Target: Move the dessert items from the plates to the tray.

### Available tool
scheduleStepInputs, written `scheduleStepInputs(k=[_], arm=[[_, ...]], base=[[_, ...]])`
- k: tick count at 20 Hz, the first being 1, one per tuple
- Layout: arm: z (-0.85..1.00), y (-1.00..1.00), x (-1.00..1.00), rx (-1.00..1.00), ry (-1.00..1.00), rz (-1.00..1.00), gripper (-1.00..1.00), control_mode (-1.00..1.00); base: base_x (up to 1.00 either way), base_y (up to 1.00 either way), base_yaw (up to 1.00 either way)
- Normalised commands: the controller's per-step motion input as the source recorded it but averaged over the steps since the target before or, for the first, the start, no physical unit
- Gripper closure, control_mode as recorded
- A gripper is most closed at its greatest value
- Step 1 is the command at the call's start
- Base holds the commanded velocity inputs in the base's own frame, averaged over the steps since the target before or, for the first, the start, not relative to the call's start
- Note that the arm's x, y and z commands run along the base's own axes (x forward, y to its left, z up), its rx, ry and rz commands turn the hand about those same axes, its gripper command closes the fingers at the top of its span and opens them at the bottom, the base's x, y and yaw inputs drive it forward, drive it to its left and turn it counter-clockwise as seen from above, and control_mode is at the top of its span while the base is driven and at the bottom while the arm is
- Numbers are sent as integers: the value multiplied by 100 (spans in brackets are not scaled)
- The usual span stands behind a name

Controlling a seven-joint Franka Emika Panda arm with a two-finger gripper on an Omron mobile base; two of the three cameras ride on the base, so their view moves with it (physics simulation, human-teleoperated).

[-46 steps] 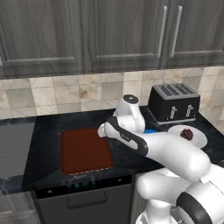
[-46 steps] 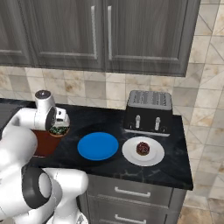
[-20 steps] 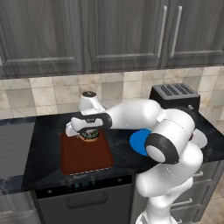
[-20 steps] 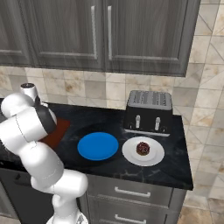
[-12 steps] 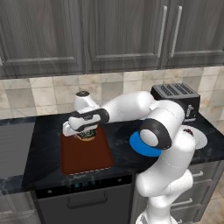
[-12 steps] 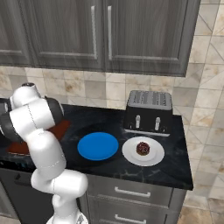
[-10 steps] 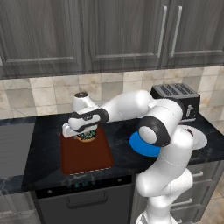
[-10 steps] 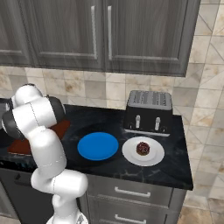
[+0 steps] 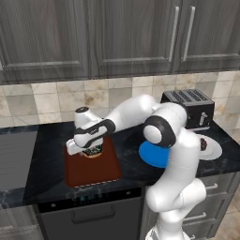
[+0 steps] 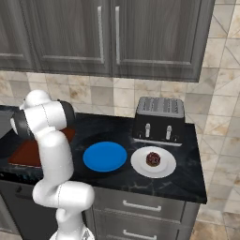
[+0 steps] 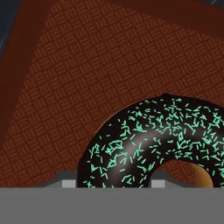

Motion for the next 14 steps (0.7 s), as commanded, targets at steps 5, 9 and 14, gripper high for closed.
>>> scheduleStepInputs(k=[5,9,14], arm=[[-32,0,9,-6,3,0,100,-100],[-6,1,1,-1,3,0,100,-100],[0,1,0,0,1,0,-100,-100]], base=[[0,0,0],[0,0,0],[0,0,0]])
